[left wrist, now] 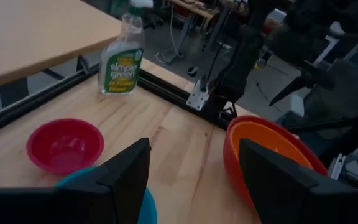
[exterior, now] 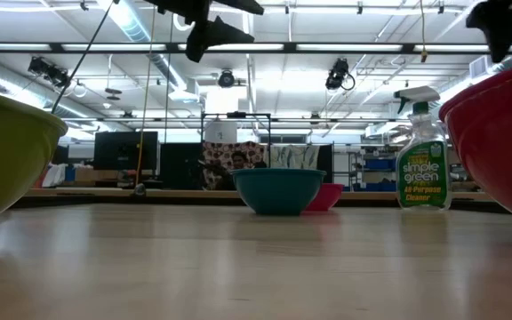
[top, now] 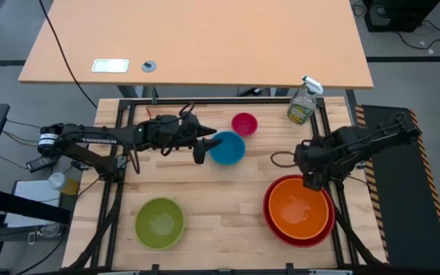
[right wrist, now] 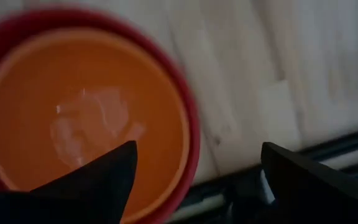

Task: Nest bowls inside each other
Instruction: Stack the green bowl on top of the orange bowl

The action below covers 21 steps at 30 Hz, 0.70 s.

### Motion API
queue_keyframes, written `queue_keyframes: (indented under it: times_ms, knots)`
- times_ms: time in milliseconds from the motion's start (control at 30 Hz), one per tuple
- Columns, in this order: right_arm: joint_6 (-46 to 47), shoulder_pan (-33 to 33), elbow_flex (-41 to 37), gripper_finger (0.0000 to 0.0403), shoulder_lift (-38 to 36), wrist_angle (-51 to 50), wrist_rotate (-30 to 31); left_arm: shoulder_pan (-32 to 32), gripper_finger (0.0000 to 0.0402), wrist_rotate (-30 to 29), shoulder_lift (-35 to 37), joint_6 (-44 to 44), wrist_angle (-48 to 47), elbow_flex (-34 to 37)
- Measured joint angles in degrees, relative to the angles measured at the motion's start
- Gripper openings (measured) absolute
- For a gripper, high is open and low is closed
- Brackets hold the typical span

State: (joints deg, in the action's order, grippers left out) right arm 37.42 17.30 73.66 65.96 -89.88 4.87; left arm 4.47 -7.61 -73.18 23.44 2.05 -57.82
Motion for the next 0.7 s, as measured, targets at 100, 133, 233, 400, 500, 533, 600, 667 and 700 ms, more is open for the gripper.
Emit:
queue_keyframes:
  times_ms: [100,133,233,400,500,533,600,667,700]
  knots:
    - [-0.1,-0.9,2.1,0.0347,-0.7,0.2,4.6,0.7,0.0247,0.1,0.6,1.7,-0.6,-0.1]
    - [-0.1,-1.3,2.6,0.0347,-1.2,0.5,6.0,1.0,0.0247,0.2,0.8,2.6,-1.1,-0.1]
    - [-0.1,-2.5,2.9,0.0347,-2.5,3.1,8.0,2.5,0.0247,0.2,1.0,4.6,-0.7,-0.1]
    - [-0.4,-7.2,2.7,0.0347,-2.8,8.9,10.1,6.7,0.0247,2.1,0.4,10.2,-5.3,-0.1]
    - [-3.9,-11.6,1.3,0.0347,-1.4,16.0,9.2,8.9,0.0247,6.0,-1.4,9.1,-7.2,0.4]
    - [-5.2,-13.1,0.7,0.0347,-0.8,18.6,8.7,9.3,0.0247,7.3,-2.0,8.7,-7.2,1.0]
    - [-7.5,-16.0,-0.7,0.0347,0.3,23.6,7.8,10.2,0.0247,10.3,-2.9,9.0,-6.9,2.6]
    - [-8.5,-19.0,-2.0,0.0347,1.2,27.6,6.0,11.2,0.0247,13.1,-3.8,11.5,-7.2,4.8]
    - [-8.9,-20.3,-2.5,0.0347,1.5,29.1,5.1,11.6,0.0247,14.0,-3.9,13.2,-7.7,6.1]
